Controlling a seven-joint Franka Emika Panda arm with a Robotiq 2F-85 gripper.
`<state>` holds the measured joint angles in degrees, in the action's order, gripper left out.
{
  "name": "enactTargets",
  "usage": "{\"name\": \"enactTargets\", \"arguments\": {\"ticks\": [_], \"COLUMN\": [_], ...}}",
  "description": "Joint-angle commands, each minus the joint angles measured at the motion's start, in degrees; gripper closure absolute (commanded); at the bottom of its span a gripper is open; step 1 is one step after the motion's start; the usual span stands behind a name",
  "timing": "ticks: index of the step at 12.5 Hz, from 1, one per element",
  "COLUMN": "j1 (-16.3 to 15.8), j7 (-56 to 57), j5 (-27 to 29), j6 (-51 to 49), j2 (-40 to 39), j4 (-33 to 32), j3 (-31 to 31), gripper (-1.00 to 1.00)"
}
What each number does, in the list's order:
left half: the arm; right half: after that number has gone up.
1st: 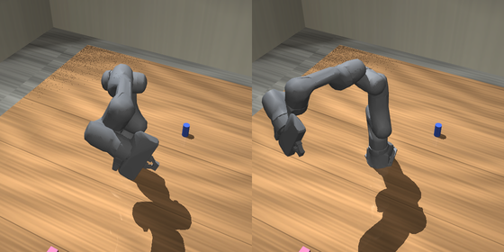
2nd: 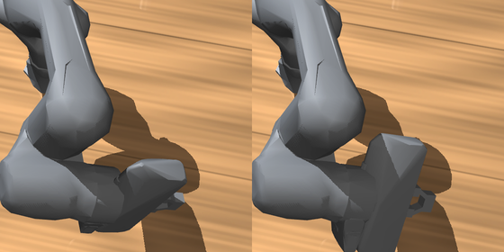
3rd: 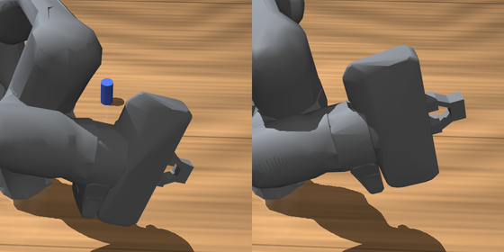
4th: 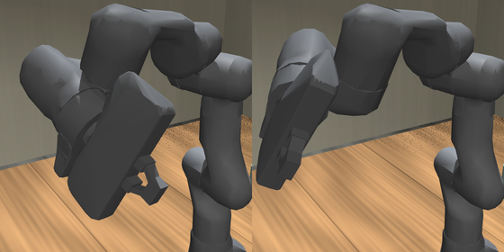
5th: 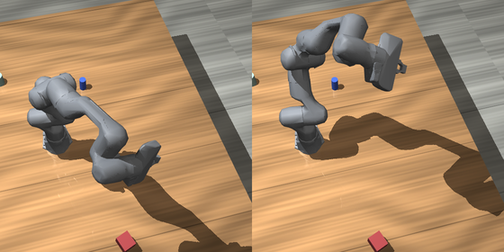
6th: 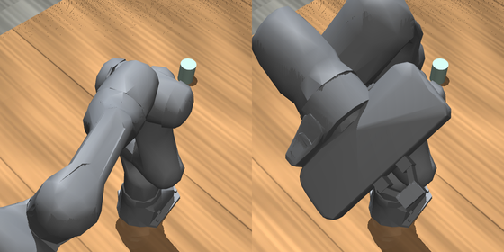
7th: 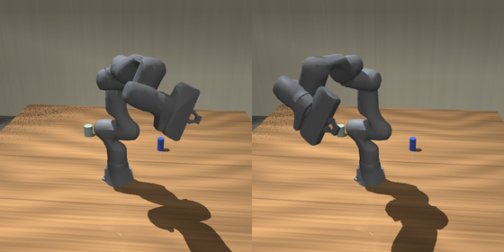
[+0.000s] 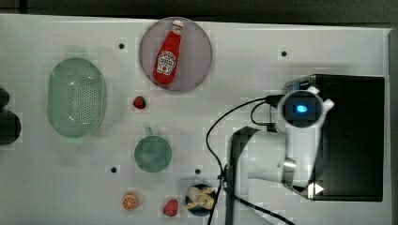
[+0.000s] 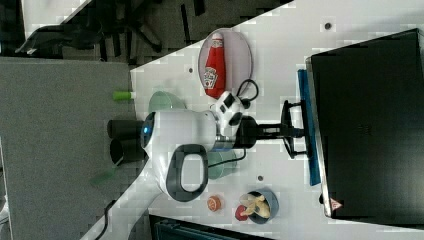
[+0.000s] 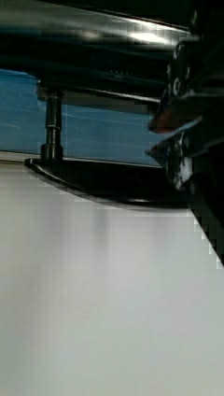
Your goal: Flap open oven.
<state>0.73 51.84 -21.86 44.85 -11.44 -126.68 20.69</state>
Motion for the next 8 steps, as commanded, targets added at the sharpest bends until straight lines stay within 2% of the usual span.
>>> {"name": "enactTargets", "arguments": {"ticks": [1, 8], "j1": [-4.24, -8.82], "j7": [-15.72, -34.93], "j5": [-5.39, -18.03], "j6": [0.28, 0.20], "j2": [-1.12, -9.06], "j4": [-2.27, -1.69], "j3": [-3.65, -6.78], "gripper": [0.65, 0.65]}}
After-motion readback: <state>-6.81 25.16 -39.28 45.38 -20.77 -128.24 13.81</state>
